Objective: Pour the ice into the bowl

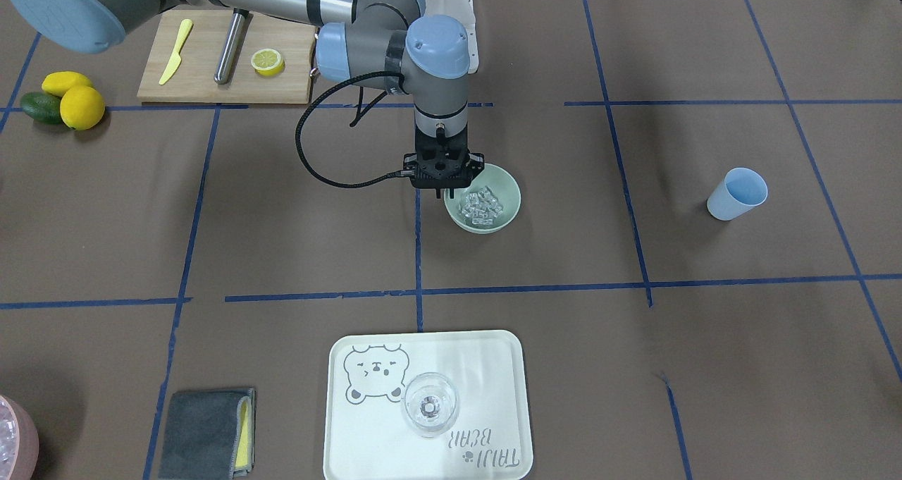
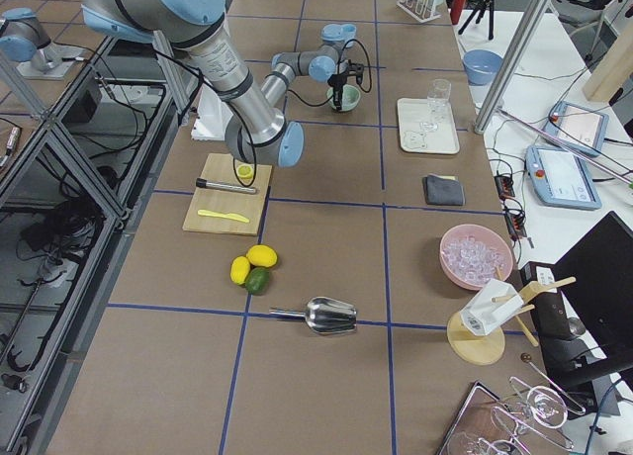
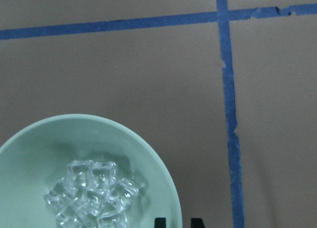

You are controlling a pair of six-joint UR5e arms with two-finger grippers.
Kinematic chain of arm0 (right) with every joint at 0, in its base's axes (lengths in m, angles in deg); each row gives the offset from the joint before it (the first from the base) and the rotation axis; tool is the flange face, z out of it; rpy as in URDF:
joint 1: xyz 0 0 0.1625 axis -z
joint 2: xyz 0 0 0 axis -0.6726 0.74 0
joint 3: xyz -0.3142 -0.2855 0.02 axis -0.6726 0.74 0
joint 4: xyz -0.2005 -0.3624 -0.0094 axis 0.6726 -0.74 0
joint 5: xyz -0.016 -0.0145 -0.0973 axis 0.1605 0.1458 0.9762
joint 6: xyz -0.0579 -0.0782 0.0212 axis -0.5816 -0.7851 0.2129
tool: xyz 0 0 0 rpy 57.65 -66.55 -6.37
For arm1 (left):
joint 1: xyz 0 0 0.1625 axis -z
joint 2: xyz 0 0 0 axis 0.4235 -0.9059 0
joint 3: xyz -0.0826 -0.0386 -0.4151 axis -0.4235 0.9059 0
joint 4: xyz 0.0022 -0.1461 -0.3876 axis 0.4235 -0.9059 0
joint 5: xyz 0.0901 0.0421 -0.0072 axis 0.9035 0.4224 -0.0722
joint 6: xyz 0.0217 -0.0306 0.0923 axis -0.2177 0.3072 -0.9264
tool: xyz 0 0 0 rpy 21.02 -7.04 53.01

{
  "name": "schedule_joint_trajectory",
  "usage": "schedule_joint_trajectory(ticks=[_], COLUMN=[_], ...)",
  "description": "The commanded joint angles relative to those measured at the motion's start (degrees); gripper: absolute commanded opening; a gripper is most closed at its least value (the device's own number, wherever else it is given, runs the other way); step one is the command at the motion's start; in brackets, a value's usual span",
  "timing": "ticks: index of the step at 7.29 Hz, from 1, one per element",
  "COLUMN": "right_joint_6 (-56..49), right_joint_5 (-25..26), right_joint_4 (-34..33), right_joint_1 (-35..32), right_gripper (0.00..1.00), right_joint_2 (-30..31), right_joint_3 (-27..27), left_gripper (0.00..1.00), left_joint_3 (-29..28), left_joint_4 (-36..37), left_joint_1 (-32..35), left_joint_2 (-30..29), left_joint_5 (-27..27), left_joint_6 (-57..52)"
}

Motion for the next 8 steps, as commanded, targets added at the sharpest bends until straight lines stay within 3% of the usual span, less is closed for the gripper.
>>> schedule_joint_trajectory(ticks=[1,3,5,6,8], right_joint_6=[-0.1,0.3,0.0,-0.4,-6.5], right_joint_5=[0.0,0.8,0.4,-1.1,-10.4], right_joint_4=[0.0,0.3,0.3,-0.2,-0.3], right_joint_1=[0.0,0.0,-1.1,-3.7,-12.3], right_gripper=[0.0,0.0,0.0,0.0,0.0], right_joint_2=[0.1,0.7,6.7,8.8,14.4], right_joint_3=[-0.3,-2.1,-13.7,-18.2,-23.5], left_gripper=[1.0,1.0,1.0,1.0,1.0], left_joint_3=[0.0,0.1,0.1,0.1,0.0], left_joint_4=[-0.1,-0.1,-0.1,-0.1,-0.1], left_joint_1=[0.0,0.0,0.0,0.0,-0.1], left_joint_2=[0.0,0.0,0.0,0.0,-0.2], left_joint_5=[0.0,0.0,0.0,0.0,0.0], left_joint_6=[0.0,0.0,0.0,0.0,0.0])
